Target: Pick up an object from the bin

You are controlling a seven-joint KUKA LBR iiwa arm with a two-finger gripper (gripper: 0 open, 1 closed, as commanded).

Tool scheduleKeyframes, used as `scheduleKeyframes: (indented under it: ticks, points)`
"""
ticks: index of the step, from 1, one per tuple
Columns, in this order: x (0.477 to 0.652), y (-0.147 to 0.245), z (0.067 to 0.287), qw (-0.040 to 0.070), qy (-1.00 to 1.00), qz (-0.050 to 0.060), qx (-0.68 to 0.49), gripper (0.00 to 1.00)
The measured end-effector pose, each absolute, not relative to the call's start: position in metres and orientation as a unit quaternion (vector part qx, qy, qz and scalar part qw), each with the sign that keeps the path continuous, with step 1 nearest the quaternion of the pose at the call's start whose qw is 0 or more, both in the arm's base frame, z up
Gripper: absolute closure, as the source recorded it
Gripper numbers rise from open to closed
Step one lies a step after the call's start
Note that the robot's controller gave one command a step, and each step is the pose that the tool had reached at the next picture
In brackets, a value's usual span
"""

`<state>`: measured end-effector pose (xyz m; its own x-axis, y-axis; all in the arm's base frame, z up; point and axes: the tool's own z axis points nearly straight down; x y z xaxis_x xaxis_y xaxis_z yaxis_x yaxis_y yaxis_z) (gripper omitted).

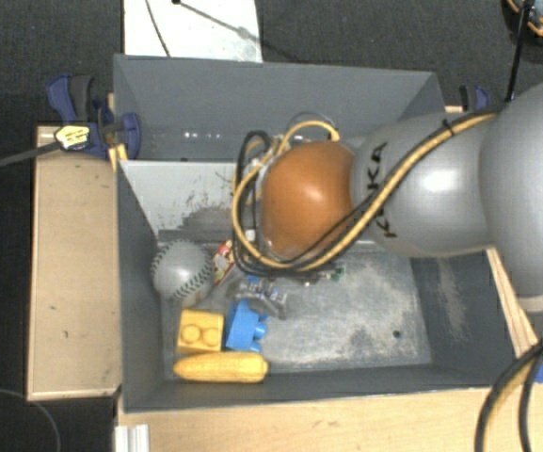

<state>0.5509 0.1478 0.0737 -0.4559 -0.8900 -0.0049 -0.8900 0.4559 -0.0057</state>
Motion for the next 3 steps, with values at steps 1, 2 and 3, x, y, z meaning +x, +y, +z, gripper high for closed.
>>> scheduleKeyframes:
  ticks: [1, 2, 3]
  points:
    - [0.55, 0.148, 0.079, 0.002, 0.854, 0.0, -0.521, 1.0]
    - [0.549, 0.148, 0.096, 0.0, 0.854, 0.001, -0.521, 1.0]
    - [0.549, 0.148, 0.113, 0.001, 0.854, 0.0, -0.521, 1.0]
